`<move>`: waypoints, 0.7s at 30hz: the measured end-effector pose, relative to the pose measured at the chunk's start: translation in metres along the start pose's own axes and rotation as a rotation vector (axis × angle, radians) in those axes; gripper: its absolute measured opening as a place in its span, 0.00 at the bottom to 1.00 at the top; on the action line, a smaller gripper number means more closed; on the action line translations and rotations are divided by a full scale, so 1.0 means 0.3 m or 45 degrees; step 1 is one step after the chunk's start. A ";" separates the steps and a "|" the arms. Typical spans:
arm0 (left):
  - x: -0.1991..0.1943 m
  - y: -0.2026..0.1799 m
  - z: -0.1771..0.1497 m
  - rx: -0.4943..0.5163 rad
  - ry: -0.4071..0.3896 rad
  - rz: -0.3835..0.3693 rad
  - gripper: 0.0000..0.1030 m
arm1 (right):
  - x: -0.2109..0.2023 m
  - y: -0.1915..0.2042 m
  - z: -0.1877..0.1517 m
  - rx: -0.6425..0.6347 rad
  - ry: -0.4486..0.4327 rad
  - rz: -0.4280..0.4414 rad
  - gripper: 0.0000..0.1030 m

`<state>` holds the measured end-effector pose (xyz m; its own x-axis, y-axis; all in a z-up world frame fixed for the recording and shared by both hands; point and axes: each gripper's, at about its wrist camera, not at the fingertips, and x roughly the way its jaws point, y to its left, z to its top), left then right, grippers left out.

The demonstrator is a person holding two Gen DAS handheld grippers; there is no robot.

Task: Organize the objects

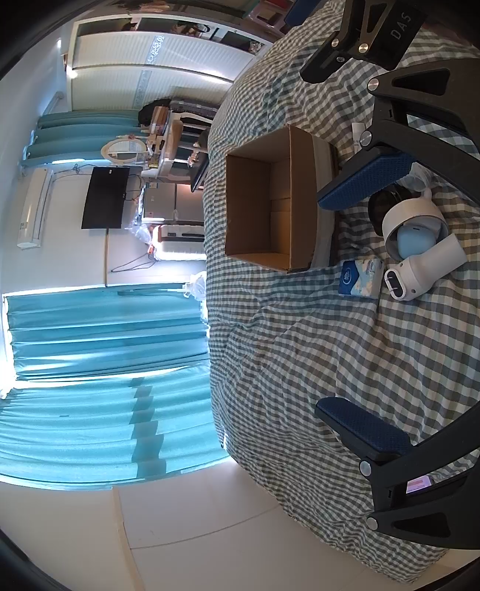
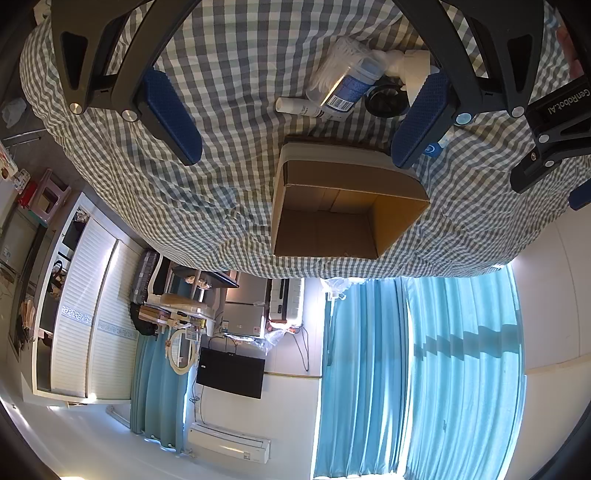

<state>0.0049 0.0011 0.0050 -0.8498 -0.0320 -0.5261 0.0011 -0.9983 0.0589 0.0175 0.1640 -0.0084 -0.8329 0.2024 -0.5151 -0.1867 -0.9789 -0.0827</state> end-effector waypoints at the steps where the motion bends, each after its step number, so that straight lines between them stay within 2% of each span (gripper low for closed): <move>1: 0.000 0.000 0.000 0.000 0.000 -0.001 1.00 | 0.000 0.000 0.001 0.000 0.000 0.000 1.00; 21: 0.000 0.004 -0.006 0.006 0.002 -0.003 1.00 | 0.005 0.004 -0.003 -0.002 0.004 -0.004 1.00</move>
<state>0.0059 -0.0003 0.0037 -0.8492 -0.0300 -0.5273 -0.0031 -0.9981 0.0618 0.0166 0.1631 -0.0101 -0.8306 0.2050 -0.5178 -0.1881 -0.9784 -0.0856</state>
